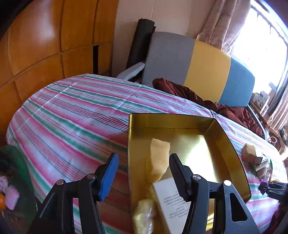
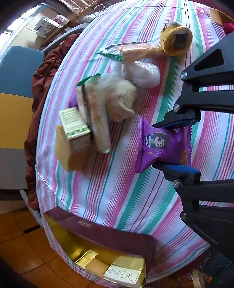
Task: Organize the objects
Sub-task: 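Carry the purple packet into the gold tray and open the right tool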
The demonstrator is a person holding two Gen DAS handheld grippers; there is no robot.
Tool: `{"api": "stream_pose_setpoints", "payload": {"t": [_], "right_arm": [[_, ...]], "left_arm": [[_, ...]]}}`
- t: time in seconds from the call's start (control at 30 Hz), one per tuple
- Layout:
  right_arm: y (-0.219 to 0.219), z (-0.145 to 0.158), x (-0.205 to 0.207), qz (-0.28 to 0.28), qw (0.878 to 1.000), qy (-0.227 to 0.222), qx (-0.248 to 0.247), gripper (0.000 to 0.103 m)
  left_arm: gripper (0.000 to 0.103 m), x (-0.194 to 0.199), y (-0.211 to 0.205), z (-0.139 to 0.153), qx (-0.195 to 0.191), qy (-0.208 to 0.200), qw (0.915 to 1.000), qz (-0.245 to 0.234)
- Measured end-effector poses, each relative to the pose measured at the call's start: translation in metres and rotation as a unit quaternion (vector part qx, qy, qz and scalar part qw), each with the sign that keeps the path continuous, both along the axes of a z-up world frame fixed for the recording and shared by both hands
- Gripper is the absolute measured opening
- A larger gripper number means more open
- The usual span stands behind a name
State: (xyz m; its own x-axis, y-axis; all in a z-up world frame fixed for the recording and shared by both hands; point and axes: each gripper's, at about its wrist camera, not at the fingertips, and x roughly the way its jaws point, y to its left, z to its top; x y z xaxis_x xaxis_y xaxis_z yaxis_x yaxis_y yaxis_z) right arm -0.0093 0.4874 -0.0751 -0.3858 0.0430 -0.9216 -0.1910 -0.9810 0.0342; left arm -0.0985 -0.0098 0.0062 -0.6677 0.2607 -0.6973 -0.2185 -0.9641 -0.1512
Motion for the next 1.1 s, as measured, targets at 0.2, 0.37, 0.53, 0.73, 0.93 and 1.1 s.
{"api": "stream_pose_setpoints", "payload": {"t": [0.2,0.37,0.53,0.73,0.93,1.1], "right_arm": [[-0.130,0.053,0.027,0.058,0.993,0.084,-0.061,0.034],[-0.221,0.091,-0.031,0.118,0.986,0.088,-0.084,0.034],[-0.283,0.051,-0.099,0.132,0.989,0.028,-0.069,0.034],[-0.328,0.002,-0.147,0.115,0.990,-0.040,-0.066,0.034],[-0.354,-0.011,-0.161,0.121,0.985,-0.056,-0.110,0.037],[-0.357,-0.007,-0.157,0.125,0.982,-0.039,-0.136,0.049]], "left_arm": [[0.062,0.020,-0.030,-0.004,0.025,-0.004,0.9995,0.017],[0.065,0.033,-0.045,-0.013,0.041,-0.013,0.9987,0.026],[0.066,0.043,-0.055,-0.021,0.042,-0.020,0.9982,0.037],[0.068,0.043,-0.064,-0.023,0.055,-0.024,0.9973,0.043],[0.072,0.043,-0.064,-0.028,0.053,-0.030,0.9970,0.047],[0.078,0.043,-0.065,-0.026,0.050,-0.025,0.9970,0.053]]}}
